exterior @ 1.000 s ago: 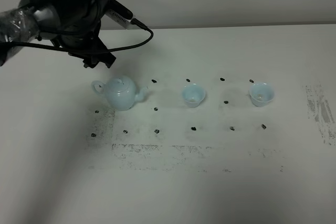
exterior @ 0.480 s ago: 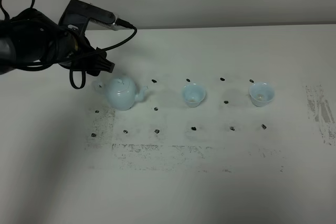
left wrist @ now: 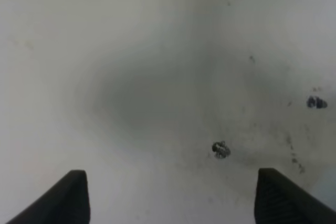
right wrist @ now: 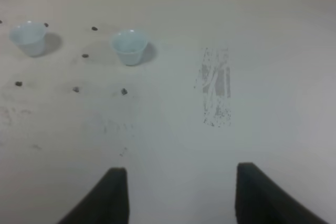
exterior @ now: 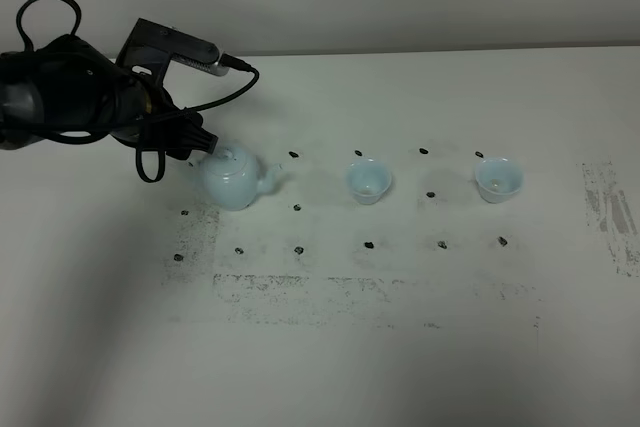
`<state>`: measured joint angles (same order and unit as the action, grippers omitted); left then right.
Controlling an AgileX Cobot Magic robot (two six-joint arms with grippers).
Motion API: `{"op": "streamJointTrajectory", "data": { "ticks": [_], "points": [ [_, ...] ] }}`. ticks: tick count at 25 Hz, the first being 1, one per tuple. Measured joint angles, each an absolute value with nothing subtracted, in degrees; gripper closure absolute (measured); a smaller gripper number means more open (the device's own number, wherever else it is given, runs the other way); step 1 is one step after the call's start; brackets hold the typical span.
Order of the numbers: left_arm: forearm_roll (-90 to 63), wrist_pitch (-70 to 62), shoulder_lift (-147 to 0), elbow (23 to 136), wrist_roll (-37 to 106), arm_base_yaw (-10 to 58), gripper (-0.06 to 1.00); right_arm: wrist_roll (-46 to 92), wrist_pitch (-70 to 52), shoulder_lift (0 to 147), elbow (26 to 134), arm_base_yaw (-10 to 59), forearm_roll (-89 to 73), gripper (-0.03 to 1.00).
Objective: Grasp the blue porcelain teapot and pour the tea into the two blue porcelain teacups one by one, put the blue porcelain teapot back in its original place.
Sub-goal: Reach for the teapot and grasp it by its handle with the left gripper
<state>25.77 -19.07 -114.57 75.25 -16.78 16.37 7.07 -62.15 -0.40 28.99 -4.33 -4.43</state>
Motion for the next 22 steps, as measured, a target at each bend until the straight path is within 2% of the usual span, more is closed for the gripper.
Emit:
{"op": "streamJointTrajectory", "data": {
  "ticks": [22],
  "points": [
    [24.35, -29.51, -114.62, 75.25, -16.53, 17.37, 0.32, 7.07, -62.15, -0.40, 28.99, -4.33, -4.43, 0.49]
  ]
}}
